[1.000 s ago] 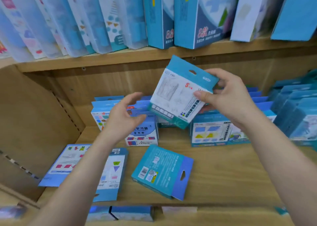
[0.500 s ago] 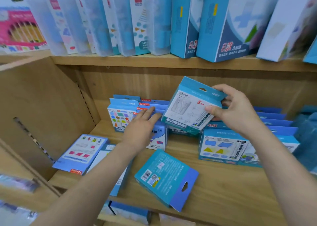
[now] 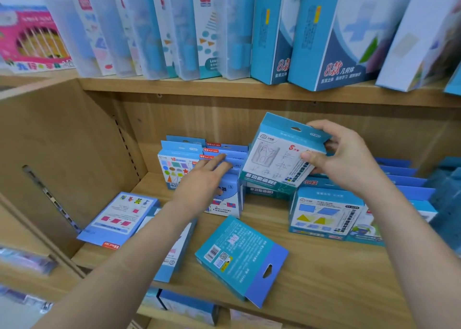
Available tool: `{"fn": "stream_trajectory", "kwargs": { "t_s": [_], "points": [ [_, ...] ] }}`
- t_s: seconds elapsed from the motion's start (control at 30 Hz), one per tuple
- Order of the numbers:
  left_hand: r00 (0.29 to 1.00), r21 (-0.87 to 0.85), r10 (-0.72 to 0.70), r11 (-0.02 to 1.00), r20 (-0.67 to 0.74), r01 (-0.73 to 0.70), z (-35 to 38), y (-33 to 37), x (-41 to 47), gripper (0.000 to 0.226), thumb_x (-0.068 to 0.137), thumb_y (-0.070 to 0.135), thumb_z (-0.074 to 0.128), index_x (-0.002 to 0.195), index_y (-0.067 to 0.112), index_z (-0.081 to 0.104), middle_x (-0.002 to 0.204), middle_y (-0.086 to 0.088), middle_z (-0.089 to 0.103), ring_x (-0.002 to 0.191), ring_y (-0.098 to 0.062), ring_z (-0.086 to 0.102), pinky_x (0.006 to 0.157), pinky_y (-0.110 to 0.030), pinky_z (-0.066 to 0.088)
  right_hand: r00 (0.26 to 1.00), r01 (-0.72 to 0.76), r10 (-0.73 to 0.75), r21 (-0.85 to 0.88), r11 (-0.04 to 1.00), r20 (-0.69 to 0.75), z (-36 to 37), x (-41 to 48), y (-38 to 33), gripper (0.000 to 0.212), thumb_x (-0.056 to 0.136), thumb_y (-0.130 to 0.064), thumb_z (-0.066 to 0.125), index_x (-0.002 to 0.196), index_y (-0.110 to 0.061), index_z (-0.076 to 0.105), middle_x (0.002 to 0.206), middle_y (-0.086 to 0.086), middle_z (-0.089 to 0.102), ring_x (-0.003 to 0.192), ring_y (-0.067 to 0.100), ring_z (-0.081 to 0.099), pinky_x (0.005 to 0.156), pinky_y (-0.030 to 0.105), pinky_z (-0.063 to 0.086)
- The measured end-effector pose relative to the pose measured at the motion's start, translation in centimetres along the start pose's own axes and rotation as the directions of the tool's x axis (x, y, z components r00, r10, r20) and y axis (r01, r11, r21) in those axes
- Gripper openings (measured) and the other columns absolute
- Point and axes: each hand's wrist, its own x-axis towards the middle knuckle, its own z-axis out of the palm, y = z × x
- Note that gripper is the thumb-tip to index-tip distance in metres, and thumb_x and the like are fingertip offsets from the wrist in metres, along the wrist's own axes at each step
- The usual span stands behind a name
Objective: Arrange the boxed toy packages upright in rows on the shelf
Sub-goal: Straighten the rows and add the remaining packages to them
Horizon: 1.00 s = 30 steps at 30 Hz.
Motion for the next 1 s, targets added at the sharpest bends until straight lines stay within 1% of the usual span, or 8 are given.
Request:
{"fn": "stream_trajectory", "kwargs": {
  "t_s": [0.17, 0.27, 0.3, 0.43, 0.57, 0.8, 0.93, 1.0],
  "points": [
    [1.0, -0.011, 0.003, 1.0, -0.011, -0.003, -0.1, 0.1, -0.3, 0.061, 0.085, 0.012, 0.066, 0.137, 0.024, 0.036, 0.156, 0.001, 0.022, 0.131, -0.027, 0.034, 0.096, -0.041, 0.046, 0.998, 0.042, -0.038, -0.104, 0.994, 0.048, 0.5, 0.4, -0.8, 0.043, 0.081, -0.008, 0.072, 0.11, -0.037, 0.059, 0.106, -0.01, 0.065, 0.1, 0.013, 0.061, 0.087, 0.041, 0.054],
    [1.0, -0.021, -0.002, 1.0, -0.015, 0.002, -0.1, 0.0, -0.4, 0.06, 0.086, 0.013, 0.065, 0.137, 0.024, 0.035, 0.156, 0.002, 0.022, 0.133, -0.026, 0.031, 0.099, -0.039, 0.044, 0.997, 0.034, -0.02, -0.199, 0.979, 0.071, 1.6, 0.4, -0.8, 0.042, 0.083, -0.011, 0.07, 0.113, -0.037, 0.057, 0.109, -0.007, 0.063, 0.096, 0.013, 0.057, 0.073, 0.027, 0.052],
    [1.0, -0.023, -0.007, 1.0, -0.011, 0.007, -0.2, 0.0, -0.5, 0.059, 0.087, 0.014, 0.064, 0.137, 0.025, 0.035, 0.156, 0.002, 0.022, 0.134, -0.026, 0.03, 0.1, -0.038, 0.043, 0.997, 0.029, -0.013, -0.226, 0.974, 0.07, 2.0, 0.4, -0.7, 0.042, 0.084, -0.012, 0.07, 0.115, -0.037, 0.057, 0.109, -0.007, 0.062, 0.096, 0.014, 0.056, 0.071, 0.026, 0.05],
    [1.0, -0.02, -0.009, 1.0, -0.002, 0.009, -0.2, 0.1, -0.5, 0.059, 0.087, 0.016, 0.065, 0.136, 0.026, 0.034, 0.156, 0.002, 0.021, 0.135, -0.025, 0.029, 0.1, -0.037, 0.043, 0.998, -0.014, 0.042, -0.454, 0.891, 0.05, 3.6, -0.1, 0.0, 0.044, 0.084, -0.024, 0.069, 0.122, -0.039, 0.053, 0.112, -0.005, 0.063, 0.107, 0.021, 0.054, 0.087, 0.04, 0.048],
    [1.0, -0.017, -0.009, 1.0, 0.013, 0.009, -0.1, 0.2, -0.4, 0.058, 0.087, 0.016, 0.065, 0.136, 0.026, 0.034, 0.157, 0.002, 0.018, 0.135, -0.025, 0.029, 0.101, -0.038, 0.043, 0.999, 0.005, 0.032, -0.687, 0.727, 0.041, 5.1, -0.5, 1.3, 0.05, 0.087, -0.037, 0.064, 0.133, -0.034, 0.046, 0.119, -0.001, 0.061, 0.123, 0.021, 0.039, 0.094, 0.042, 0.033],
    [1.0, -0.026, -0.007, 1.0, 0.012, 0.008, -0.5, 0.0, -0.8, 0.058, 0.086, 0.022, 0.066, 0.134, 0.027, 0.035, 0.156, 0.004, 0.019, 0.134, -0.023, 0.029, 0.091, -0.038, 0.048, 0.999, 0.033, -0.005, -0.81, 0.585, 0.037, 6.9, -0.8, 3.1, 0.049, 0.085, -0.037, 0.063, 0.131, -0.028, 0.049, 0.12, -0.003, 0.052, 0.125, 0.02, 0.029, 0.088, 0.04, 0.026],
    [1.0, -0.034, 0.0, 0.999, 0.011, 0.001, -0.7, -0.3, -0.8, 0.06, 0.084, 0.025, 0.068, 0.135, 0.027, 0.036, 0.154, 0.004, 0.024, 0.131, -0.023, 0.031, 0.095, -0.039, 0.046, 1.0, 0.025, -0.008, -0.842, 0.539, 0.024, 7.4, -0.6, 3.0, 0.045, 0.083, -0.033, 0.065, 0.125, -0.023, 0.053, 0.116, -0.001, 0.052, 0.122, 0.022, 0.03, 0.087, 0.04, 0.022],
    [1.0, -0.02, -0.001, 1.0, 0.013, 0.002, -0.9, -0.3, -0.7, 0.061, 0.083, 0.026, 0.069, 0.134, 0.026, 0.036, 0.152, 0.004, 0.026, 0.129, -0.023, 0.034, 0.093, -0.039, 0.047, 1.0, 0.014, 0.001, -0.849, 0.528, 0.017, 7.5, -0.5, 2.9, 0.044, 0.082, -0.031, 0.066, 0.123, -0.024, 0.053, 0.116, 0.0, 0.052, 0.121, 0.022, 0.031, 0.088, 0.041, 0.023]
  ]
}}
